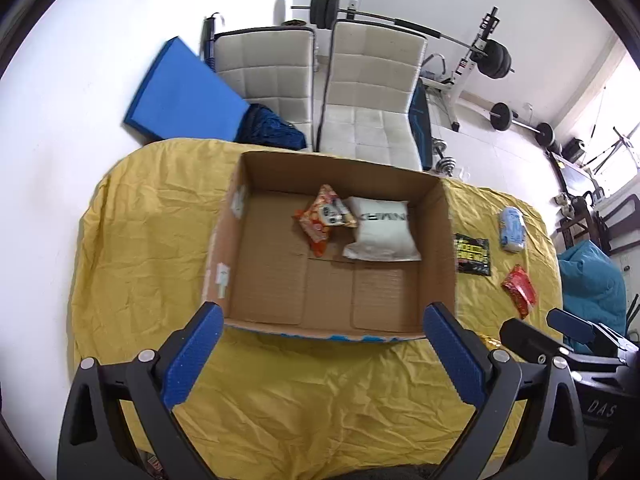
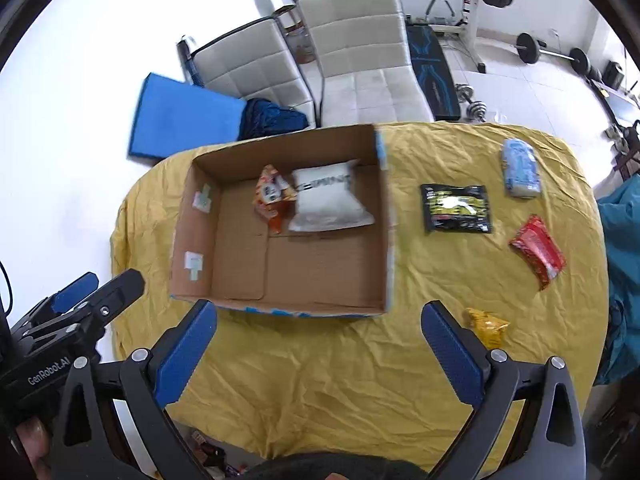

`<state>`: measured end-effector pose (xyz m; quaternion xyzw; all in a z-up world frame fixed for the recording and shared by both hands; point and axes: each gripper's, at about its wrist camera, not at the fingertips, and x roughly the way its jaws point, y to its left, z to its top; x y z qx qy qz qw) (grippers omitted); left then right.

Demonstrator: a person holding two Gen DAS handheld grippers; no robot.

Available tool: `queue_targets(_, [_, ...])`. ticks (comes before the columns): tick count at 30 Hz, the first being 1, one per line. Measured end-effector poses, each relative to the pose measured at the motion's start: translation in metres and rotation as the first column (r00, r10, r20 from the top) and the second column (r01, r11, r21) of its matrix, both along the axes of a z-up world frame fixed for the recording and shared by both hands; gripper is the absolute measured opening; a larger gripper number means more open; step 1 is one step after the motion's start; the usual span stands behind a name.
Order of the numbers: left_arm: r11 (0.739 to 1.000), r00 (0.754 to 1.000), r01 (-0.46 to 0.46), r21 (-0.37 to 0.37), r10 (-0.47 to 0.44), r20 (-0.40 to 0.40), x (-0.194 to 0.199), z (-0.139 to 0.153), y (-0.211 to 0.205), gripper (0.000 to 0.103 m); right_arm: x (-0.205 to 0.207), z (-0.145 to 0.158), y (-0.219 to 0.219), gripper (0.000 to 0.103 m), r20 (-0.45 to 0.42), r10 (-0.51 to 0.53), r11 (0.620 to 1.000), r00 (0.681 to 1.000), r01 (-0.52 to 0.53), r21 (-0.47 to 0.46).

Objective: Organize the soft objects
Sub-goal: 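Open both grippers and lift them out of the box, then grasp the red snack bag with the right gripper while the left grasps the blue wipes pack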

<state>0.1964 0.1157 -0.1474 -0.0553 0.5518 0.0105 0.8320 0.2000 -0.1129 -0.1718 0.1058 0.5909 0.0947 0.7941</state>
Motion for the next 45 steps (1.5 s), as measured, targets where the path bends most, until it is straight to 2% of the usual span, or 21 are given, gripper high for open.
queue_targets(5, [0.994, 0.994, 0.101, -0.033, -0.101, -0.028, 0.034, -0.011, -0.071, 0.103, 0.02, -0.018, -0.096, 0.103, -0.036, -0.073, 0.995, 0.997, 0.071, -0.067])
queue_targets(8, [0.981, 0.979, 0.19, -0.05, -0.193, -0.067, 0.059, -0.027, -0.127, 0.103, 0.035, -0.041, -0.164, 0.103, -0.069, -0.118, 0.986, 0.991, 0.108, -0.127])
queue_targets(12, [0.951, 0.943, 0.309, -0.019, -0.309, -0.124, 0.094, -0.059, -0.201, 0.103, 0.061, -0.095, -0.249, 0.103, -0.171, -0.16, 0.976, 0.972, 0.131, -0.173])
queue_targets(15, [0.931, 0.917, 0.365, 0.018, -0.356, -0.18, 0.123, -0.092, -0.245, 0.103, 0.075, -0.135, -0.288, 0.103, -0.227, -0.17, 0.974, 0.959, 0.129, -0.185])
queue_targets(19, [0.909, 0.888, 0.411, 0.071, -0.382, -0.257, 0.154, -0.135, -0.281, 0.103, 0.09, -0.198, -0.311, 0.103, -0.318, -0.138, 0.978, 0.938, 0.077, -0.196])
queue_targets(24, [0.903, 0.853, 0.426, 0.056, -0.381, -0.356, 0.18, -0.18, -0.3, 0.103, 0.105, -0.266, -0.308, 0.103, -0.402, -0.074, 0.981, 0.913, -0.005, -0.192])
queue_targets(26, [0.897, 0.841, 0.437, 0.068, -0.38, -0.386, 0.185, -0.196, -0.306, 0.103, 0.109, -0.284, -0.303, 0.099, -0.419, -0.043, 0.979, 0.907, -0.045, -0.198])
queue_targets(27, [0.897, 0.838, 0.437, 0.074, -0.376, -0.395, 0.186, -0.201, -0.308, 0.103, 0.11, -0.29, -0.302, 0.089, -0.426, -0.037, 0.97, 0.904, -0.069, -0.231])
queue_targets(28, [0.897, 0.835, 0.436, 0.071, -0.374, -0.404, 0.188, -0.206, -0.31, 0.103, 0.11, -0.296, -0.3, 0.078, -0.426, -0.037, 0.954, 0.904, -0.096, -0.285])
queue_targets(30, [0.9, 0.826, 0.433, 0.047, -0.376, -0.421, 0.191, -0.213, -0.316, 0.103, 0.111, -0.298, -0.302, 0.074, -0.42, -0.036, 0.951, 0.907, -0.099, -0.294])
queue_targets(34, [0.909, 0.82, 0.417, 0.0, -0.376, -0.432, 0.205, -0.221, -0.333, 0.103, 0.115, -0.285, -0.333, 0.062, -0.408, -0.123, 0.965, 0.905, 0.012, -0.264])
queue_targets(37, [0.922, 0.823, 0.383, -0.064, -0.372, -0.429, 0.226, -0.224, -0.354, 0.103, 0.124, -0.274, -0.371, 0.06, -0.384, -0.215, 0.96, 0.898, 0.123, -0.251])
queue_targets(40, [0.922, 0.815, 0.372, -0.11, -0.381, -0.436, 0.249, -0.229, -0.383, 0.103, 0.131, -0.269, -0.405, 0.06, -0.369, -0.289, 0.946, 0.883, 0.204, -0.253])
queue_targets(45, [0.917, 0.791, 0.379, -0.121, -0.389, -0.473, 0.28, -0.252, -0.425, 0.103, 0.136, -0.262, -0.44, 0.059, -0.364, -0.352, 0.934, 0.862, 0.296, -0.202])
